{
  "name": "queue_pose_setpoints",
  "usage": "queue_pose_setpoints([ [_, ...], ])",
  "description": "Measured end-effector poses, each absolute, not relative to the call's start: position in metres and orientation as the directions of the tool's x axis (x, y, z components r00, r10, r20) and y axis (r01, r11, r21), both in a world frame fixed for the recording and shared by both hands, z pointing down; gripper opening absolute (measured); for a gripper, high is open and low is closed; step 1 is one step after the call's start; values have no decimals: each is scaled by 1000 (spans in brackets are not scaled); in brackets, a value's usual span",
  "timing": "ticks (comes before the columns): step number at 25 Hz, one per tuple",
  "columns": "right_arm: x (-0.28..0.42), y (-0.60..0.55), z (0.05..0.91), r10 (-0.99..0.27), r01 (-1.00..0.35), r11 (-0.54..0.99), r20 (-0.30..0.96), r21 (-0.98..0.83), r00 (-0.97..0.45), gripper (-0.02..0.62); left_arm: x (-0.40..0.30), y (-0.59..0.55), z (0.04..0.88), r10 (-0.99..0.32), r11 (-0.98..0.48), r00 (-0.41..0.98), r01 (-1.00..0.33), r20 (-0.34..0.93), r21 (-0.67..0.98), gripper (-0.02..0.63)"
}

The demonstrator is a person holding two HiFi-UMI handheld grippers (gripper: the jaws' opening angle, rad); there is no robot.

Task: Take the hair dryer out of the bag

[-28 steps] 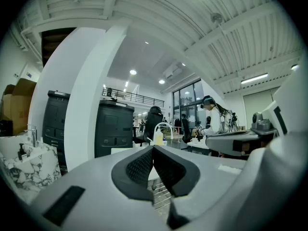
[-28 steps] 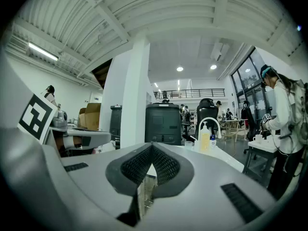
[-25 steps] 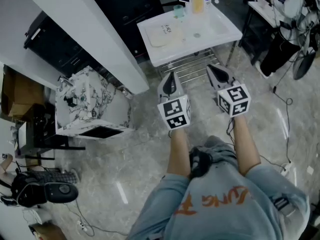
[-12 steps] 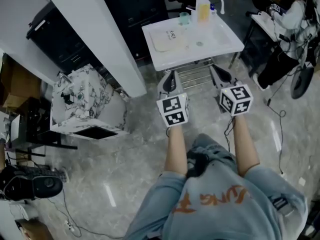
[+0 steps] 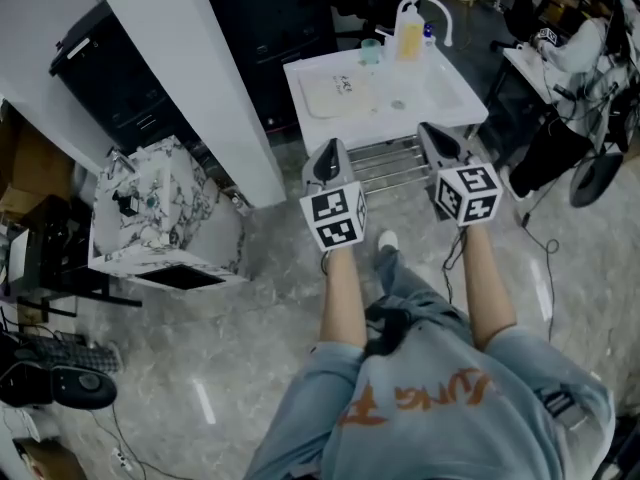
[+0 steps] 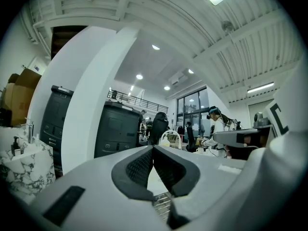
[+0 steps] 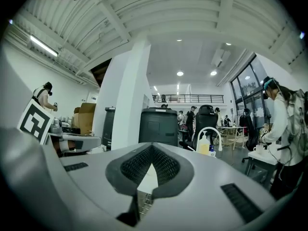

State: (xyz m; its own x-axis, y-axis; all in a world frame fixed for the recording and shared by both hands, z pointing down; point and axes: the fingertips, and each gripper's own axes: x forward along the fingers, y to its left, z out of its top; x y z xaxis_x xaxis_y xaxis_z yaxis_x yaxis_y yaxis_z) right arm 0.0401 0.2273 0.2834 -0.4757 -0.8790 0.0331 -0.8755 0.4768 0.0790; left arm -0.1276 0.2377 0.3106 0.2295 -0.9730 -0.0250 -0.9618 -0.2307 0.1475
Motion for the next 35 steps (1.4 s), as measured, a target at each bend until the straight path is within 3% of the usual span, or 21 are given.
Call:
queue_pose_setpoints([
  [9, 60, 133, 300, -895, -894, 444, 7, -65, -446, 0, -117, 154, 311, -969, -244, 246, -968, 18, 57, 2],
  [18, 121, 5, 358, -914, -889, 366, 76, -276, -399, 0, -73, 34, 366, -948, -267, 270, -963, 171, 42, 2],
  [25, 127, -105, 385, -886, -865, 383, 136, -325, -444, 0, -50, -61, 423, -902, -265, 269, -962, 338, 59, 2],
  [35, 156, -211, 415, -876, -850, 366, 167, -378, -452, 0, -4, -153, 446, -847, -366, 318, -930, 426, -34, 2],
])
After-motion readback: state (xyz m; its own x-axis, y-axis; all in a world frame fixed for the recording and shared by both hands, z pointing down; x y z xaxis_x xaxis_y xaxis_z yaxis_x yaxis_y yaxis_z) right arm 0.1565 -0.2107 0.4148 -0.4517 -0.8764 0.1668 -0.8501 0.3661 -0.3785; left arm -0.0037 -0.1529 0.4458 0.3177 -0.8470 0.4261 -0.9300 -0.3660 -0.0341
